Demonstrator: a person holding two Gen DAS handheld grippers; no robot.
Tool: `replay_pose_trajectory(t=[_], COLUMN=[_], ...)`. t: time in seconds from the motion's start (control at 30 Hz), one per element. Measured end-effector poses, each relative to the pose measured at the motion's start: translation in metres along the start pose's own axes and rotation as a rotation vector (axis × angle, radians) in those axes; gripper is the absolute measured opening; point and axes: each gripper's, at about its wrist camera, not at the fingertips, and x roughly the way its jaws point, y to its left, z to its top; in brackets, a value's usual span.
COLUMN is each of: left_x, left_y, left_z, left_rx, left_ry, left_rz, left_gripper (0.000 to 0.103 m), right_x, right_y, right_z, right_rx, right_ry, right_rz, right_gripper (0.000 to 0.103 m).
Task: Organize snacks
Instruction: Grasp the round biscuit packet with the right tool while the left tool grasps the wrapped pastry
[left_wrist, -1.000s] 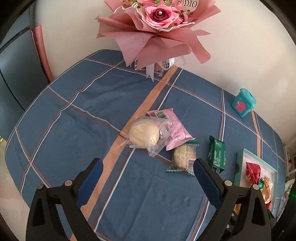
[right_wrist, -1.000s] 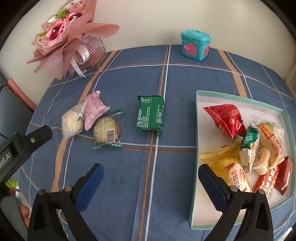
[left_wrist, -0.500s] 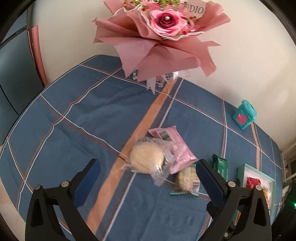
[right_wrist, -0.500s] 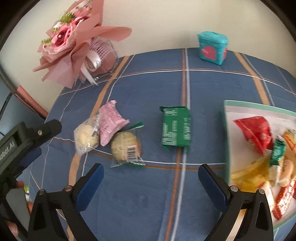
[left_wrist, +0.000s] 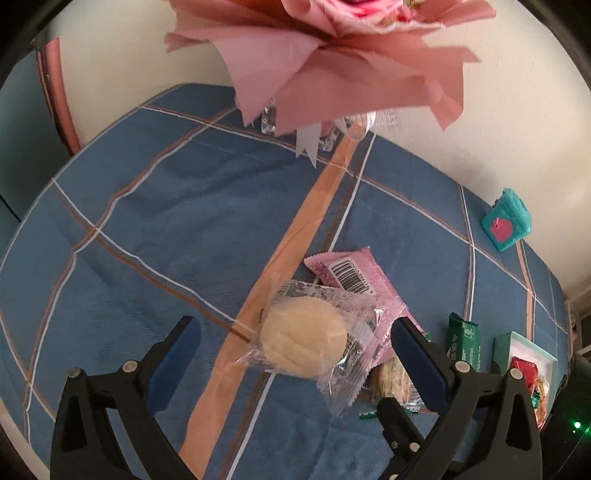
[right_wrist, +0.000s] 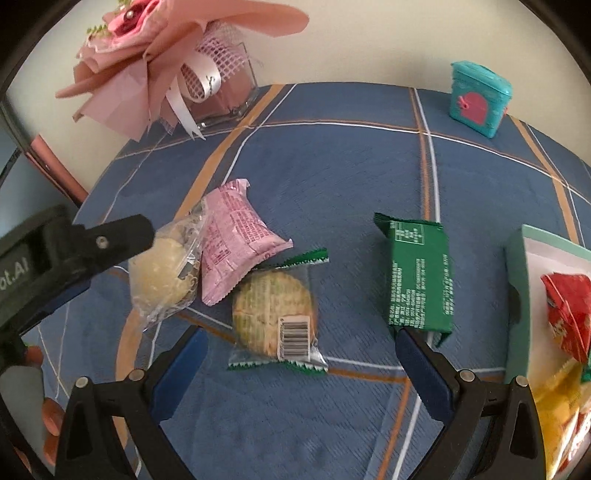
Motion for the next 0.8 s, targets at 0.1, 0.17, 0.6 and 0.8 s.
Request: replay_pose_trajectory(t=[0.1, 0.17, 0.6, 0.8], left_x=[0.01, 0.017, 0.037, 0.03], left_y=[-0.002, -0.003, -0.005, -0.003], left_z=[0.0, -0.001, -0.004, -0.007], left_rx=[0.01, 0.02, 0.023, 0.012], left_ry=[0.026, 0.04, 0.102, 0.113], left_rz=[0.004, 0.007, -0.038, -0.031], left_gripper=[0.102, 0.102, 0.077, 0.072], right_x=[0.006, 0.01, 0.014, 0.009], right_y=[0.003, 0.006, 0.003, -0.001], right_z=[0.002, 0.004, 0.003, 0.0], right_rx=[-0.018, -0.028, -0.029, -0.033], right_ry=[0.002, 0.005, 0.017, 0.023], right_rz=[-0.008, -0.013, -0.024, -0.034], right_gripper=[0.103, 0.102, 0.068, 0.053])
